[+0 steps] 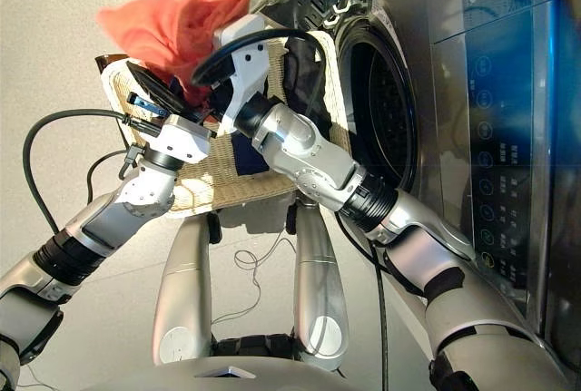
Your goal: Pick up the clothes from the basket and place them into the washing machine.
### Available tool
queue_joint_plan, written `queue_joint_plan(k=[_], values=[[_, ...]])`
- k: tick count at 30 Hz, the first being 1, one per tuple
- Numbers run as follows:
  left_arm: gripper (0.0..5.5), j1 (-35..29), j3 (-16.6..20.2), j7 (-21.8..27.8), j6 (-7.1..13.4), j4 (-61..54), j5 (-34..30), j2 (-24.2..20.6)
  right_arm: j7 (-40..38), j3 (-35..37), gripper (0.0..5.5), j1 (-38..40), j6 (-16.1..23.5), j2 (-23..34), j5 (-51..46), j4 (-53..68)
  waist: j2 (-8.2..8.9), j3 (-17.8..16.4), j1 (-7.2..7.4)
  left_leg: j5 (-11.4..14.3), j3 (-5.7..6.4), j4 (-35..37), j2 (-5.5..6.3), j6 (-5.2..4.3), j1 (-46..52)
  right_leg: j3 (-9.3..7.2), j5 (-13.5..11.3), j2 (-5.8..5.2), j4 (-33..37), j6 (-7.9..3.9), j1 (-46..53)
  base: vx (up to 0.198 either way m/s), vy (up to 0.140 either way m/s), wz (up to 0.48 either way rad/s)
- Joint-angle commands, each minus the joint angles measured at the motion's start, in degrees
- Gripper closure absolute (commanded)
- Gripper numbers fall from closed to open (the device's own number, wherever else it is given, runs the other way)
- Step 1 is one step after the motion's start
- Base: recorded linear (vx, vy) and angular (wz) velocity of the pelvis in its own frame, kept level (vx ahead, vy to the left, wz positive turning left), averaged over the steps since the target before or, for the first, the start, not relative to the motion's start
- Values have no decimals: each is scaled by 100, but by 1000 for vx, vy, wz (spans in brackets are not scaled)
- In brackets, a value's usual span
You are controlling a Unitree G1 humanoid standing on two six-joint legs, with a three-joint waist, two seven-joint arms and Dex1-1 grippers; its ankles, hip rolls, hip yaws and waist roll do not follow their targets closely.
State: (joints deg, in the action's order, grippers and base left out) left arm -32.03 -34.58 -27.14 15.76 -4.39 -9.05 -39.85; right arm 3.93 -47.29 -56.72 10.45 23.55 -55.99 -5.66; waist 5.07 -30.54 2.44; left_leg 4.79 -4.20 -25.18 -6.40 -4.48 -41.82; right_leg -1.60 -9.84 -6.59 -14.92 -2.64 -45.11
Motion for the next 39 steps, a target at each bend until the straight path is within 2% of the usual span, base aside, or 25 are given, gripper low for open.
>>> queue_joint_plan(k=[1,4,5,6,8,16,21,22,23,24,27,28,29,34,35,39], values=[[550,-729,-233,104,620,-1588,-173,222,163,-425,0,-300,-117,-380,46,27,-312,75,-103,-528,23,597,140,-91,45,93,591,-269,-262,-559,148,0,0,0],[550,-754,-187,92,635,-1608,-85,192,142,-399,0,-273,-122,-394,42,-18,-323,75,-110,-528,24,598,151,-88,45,101,585,-270,-262,-566,148,0,0,0],[550,-717,-119,70,662,-1632,25,159,132,-383,283,-251,-130,-372,55,-42,-333,75,-119,-524,21,591,145,-88,49,102,593,-274,-266,-564,162,0,0,0],[550,-702,-79,55,671,-1639,68,120,128,-366,393,-241,-121,-359,54,-40,-333,75,-120,-533,21,602,146,-88,47,102,585,-276,-261,-565,157,0,0,0],[550,-636,0,44,668,-1687,129,49,90,-318,550,-194,-103,-324,61,-48,-337,75,-125,-533,20,599,147,-90,43,107,587,-282,-252,-563,159,0,0,0],[550,-144,296,-45,647,-1810,276,-111,-159,-19,550,43,46,-78,355,119,-335,75,-112,-534,7,579,149,-85,12,114,577,-279,-239,-557,138,0,0,0],[550,143,176,-121,559,-1691,49,122,-701,683,550,429,545,-212,1013,260,-370,75,-82,-467,13,555,139,-57,31,118,638,-274,-264,-561,166,0,0,0],[550,118,178,-123,559,-1688,48,116,-706,691,550,407,544,-208,1016,263,-363,75,-79,-517,12,575,148,-53,-5,122,593,-280,-243,-560,130,0,0,0],[550,219,123,-198,521,-1595,15,156,-1084,1020,550,654,758,-384,1092,102,-407,75,-79,-462,12,536,145,-44,23,121,649,-272,-272,-561,162,0,0,0],[526,230,86,-231,513,-1537,28,163,-1207,1138,550,734,858,-460,1098,55,-418,75,-79,-466,10,546,150,-38,27,125,647,-271,-271,-563,155,0,0,0],[339,351,-14,-347,571,-1340,175,228,-1668,1483,550,1008,1096,-626,1491,-63,-452,75,-67,-467,-1,555,162,-27,26,132,647,-270,-263,-561,151,0,0,0],[47,325,-10,-349,573,-1335,176,224,-1675,1488,550,984,1094,-623,1497,-59,-446,75,-63,-516,-2,576,172,-23,-11,136,603,-276,-242,-559,114,0,0,0],[0,444,-88,-408,585,-1164,270,260,-2032,1666,550,1259,1158,-725,1786,-271,-472,75,-52,-462,-4,518,168,-20,-7,128,649,-274,-280,-558,129,0,0,0],[0,494,-240,-497,579,-1054,301,208,-2838,2005,550,1518,1192,-897,2519,-936,-526,75,-35,-450,2,477,179,-11,-54,130,657,-276,-304,-552,94,0,0,0],[0,481,-302,-543,634,-1049,346,214,-3184,2165,550,1505,1098,-944,2931,-1406,-554,75,-35,-444,4,473,193,-10,-67,127,660,-279,-305,-558,85,0,0,0],[0,331,-427,-635,730,-1022,497,325,-3709,2476,550,1389,941,-902,3446,-2267,-566,75,-21,-441,-2,460,209,-12,-105,124,650,-294,-305,-566,67,0,0,0]])
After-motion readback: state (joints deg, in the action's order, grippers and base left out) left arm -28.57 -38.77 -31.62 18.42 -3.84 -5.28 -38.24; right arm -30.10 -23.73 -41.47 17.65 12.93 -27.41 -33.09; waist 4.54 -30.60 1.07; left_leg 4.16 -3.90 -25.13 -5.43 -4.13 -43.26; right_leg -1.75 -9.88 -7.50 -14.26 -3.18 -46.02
